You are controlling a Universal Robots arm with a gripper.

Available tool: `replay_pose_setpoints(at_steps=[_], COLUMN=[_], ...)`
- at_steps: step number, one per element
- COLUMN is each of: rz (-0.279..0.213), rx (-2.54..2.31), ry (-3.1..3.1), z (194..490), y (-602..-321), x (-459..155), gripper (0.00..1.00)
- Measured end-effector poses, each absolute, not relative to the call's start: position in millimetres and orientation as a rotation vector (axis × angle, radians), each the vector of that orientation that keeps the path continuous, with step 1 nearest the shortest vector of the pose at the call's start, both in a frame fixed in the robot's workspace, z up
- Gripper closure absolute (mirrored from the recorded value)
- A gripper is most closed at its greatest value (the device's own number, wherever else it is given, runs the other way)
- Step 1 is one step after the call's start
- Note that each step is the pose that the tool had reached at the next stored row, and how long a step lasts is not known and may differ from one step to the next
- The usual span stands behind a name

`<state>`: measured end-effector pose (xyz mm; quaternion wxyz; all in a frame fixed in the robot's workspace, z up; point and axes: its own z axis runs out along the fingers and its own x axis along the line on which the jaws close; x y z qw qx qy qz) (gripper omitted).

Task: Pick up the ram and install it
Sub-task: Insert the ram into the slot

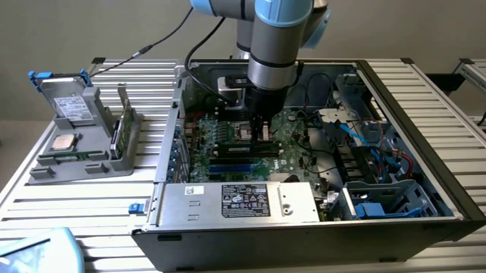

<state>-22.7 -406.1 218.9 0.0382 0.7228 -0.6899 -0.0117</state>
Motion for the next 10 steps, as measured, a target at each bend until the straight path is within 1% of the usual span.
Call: replay_pose_setpoints(at_steps=[10], rz=[-0.036], rx=[2.212], ry=[-2.121], z=[217.4], y=[-406.1], x=[-22.7], gripper=[0.86])
